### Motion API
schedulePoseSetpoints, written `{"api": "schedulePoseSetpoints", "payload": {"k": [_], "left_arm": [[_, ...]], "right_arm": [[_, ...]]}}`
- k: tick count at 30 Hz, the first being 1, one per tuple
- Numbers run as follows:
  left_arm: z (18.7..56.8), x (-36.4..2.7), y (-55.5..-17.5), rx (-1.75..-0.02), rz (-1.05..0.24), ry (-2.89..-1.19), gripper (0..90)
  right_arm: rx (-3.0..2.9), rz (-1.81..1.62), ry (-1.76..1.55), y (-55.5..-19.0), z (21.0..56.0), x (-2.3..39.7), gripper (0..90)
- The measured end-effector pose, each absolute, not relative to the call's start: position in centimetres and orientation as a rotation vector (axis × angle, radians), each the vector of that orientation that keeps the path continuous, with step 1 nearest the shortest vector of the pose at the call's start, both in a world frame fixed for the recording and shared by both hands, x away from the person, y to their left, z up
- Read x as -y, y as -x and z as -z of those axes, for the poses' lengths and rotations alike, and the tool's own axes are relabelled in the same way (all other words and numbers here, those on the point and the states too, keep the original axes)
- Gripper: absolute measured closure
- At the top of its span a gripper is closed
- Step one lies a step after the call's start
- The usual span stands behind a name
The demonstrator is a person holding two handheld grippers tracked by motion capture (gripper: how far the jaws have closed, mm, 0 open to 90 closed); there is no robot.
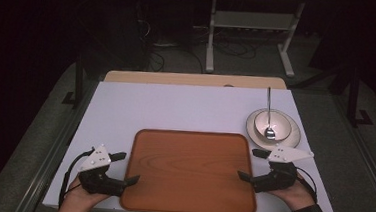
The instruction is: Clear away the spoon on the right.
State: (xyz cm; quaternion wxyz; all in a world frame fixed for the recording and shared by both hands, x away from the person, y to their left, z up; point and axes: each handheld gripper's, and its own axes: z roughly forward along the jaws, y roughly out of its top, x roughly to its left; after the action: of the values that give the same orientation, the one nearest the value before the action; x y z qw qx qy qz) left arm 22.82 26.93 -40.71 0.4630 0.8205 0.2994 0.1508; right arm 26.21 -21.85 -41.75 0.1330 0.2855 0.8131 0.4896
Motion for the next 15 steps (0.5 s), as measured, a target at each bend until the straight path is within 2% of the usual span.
{"api": "schedulePoseSetpoints", "payload": {"k": [15], "left_arm": [[41.1, -26.9, -23.0, -0.746, -0.345, -2.019, 12.7]], "right_arm": [[-2.326, -1.461, -0.855, -27.4, 41.0, 22.4, 12.1]]}}
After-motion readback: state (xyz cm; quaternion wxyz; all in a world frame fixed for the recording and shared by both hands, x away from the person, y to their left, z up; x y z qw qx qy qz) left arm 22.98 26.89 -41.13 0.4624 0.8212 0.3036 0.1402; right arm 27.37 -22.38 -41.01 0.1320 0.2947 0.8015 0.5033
